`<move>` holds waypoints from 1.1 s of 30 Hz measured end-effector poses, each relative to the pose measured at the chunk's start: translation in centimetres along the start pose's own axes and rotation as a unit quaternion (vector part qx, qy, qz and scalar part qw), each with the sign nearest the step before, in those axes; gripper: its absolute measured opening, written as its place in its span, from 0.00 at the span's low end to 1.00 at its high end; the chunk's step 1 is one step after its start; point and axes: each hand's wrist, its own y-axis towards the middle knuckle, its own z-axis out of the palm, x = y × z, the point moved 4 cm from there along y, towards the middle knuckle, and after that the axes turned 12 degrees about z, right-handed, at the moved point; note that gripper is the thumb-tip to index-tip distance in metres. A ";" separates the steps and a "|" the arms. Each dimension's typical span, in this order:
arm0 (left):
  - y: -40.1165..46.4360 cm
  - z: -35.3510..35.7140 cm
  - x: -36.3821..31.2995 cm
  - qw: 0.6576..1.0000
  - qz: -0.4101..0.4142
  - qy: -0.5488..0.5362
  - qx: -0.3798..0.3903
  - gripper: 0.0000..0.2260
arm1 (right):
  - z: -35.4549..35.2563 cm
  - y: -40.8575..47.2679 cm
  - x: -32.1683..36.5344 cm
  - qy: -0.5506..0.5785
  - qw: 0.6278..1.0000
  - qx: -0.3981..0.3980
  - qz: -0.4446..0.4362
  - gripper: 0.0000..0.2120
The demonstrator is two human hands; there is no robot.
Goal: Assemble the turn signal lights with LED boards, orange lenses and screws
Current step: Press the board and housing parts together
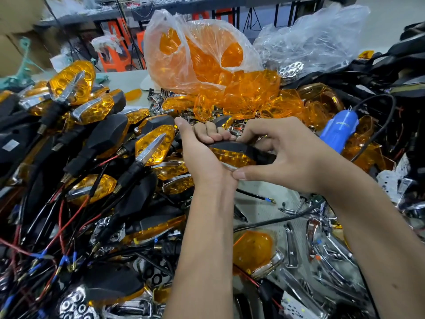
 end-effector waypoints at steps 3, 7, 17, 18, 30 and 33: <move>0.0 0.1 -0.5 1.000 0.010 -0.011 0.008 0.30 | 0.0 0.0 0.3 0.020 1.000 -0.005 -0.008 0.18; 0.2 0.0 -0.3 1.000 -0.010 -0.010 -0.006 0.29 | 0.1 0.1 0.5 0.003 1.000 -0.022 0.009 0.20; -1.1 1.0 2.6 0.977 -0.113 0.162 0.077 0.27 | -0.3 0.8 0.9 -0.194 0.973 -0.077 0.098 0.19; -0.8 0.8 2.5 0.982 -0.117 0.139 0.060 0.20 | -0.5 0.5 1.2 -0.219 0.969 -0.051 0.098 0.20; 0.2 -0.5 0.5 0.997 -0.052 0.064 -0.007 0.13 | -0.9 -4.2 1.9 -0.314 0.912 0.166 0.207 0.09; 0.7 -0.1 -0.5 0.995 0.043 0.092 -0.016 0.12 | -0.7 -5.5 1.9 -0.268 0.917 0.200 0.216 0.08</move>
